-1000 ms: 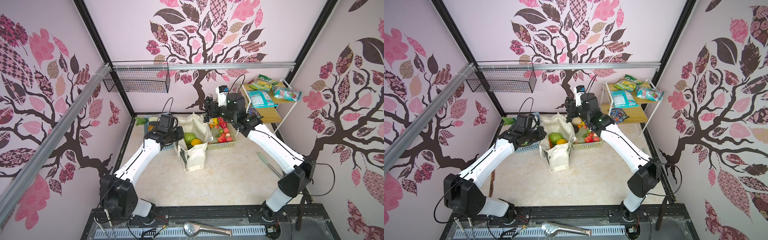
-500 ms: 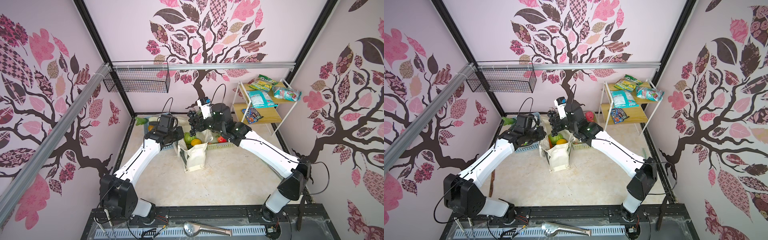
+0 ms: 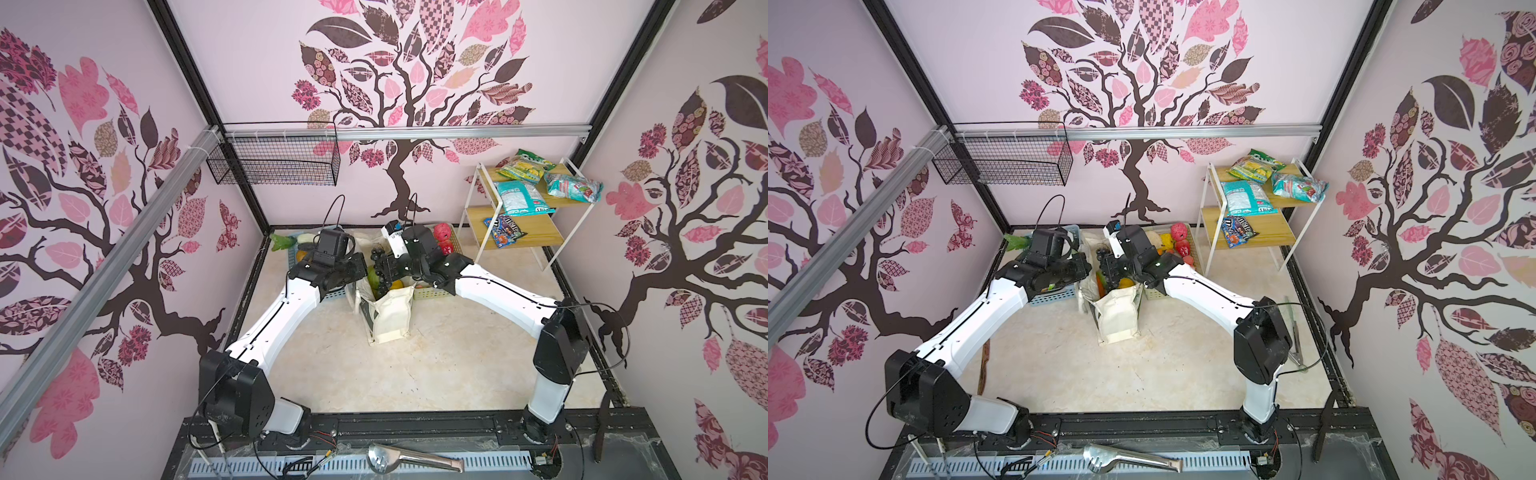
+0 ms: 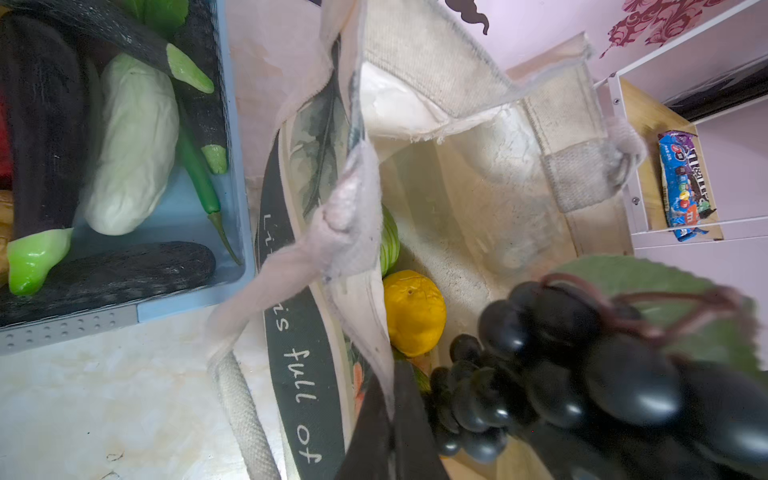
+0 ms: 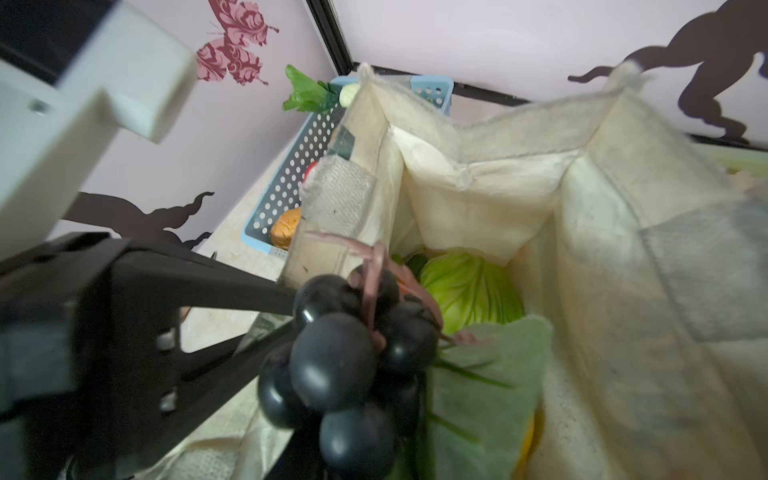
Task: Place the food into the grocery bag and tie it
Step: 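Lower the grapes into the bag and open right gripper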
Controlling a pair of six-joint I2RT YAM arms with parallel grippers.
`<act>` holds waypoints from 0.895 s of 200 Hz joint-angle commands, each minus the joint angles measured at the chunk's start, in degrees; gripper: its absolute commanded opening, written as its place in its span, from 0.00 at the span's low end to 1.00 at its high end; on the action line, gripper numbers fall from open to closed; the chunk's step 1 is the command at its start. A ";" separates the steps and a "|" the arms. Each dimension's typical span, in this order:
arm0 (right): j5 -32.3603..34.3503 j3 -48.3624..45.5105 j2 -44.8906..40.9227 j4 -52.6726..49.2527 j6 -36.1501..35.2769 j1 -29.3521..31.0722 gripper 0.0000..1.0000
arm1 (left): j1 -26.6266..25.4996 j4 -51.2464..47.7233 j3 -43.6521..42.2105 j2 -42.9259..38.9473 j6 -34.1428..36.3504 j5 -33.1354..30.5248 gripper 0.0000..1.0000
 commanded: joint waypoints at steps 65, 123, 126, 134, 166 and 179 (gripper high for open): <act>-1.90 -0.64 8.83 -0.17 -0.91 0.13 0.33 | 0.37 -0.40 0.81 -1.20 -0.71 1.39 0.00; -3.08 0.19 12.76 -1.44 -0.74 0.09 0.39 | 0.88 -0.73 0.74 -1.72 -0.41 1.32 0.00; -3.12 0.29 12.91 -1.55 -0.70 0.14 0.40 | 0.97 -0.74 0.75 -1.80 -0.37 1.33 0.00; -3.19 0.49 13.15 -1.90 -0.78 0.03 0.41 | 1.16 -0.83 0.73 -1.92 -0.29 1.36 0.00; -3.21 2.33 13.29 -4.08 -0.51 0.03 0.55 | 1.68 -1.14 0.54 -2.25 -0.19 1.30 0.00; -2.96 3.19 12.78 -5.02 -0.66 0.02 0.59 | 1.82 -1.16 0.35 -2.33 -0.11 1.25 0.00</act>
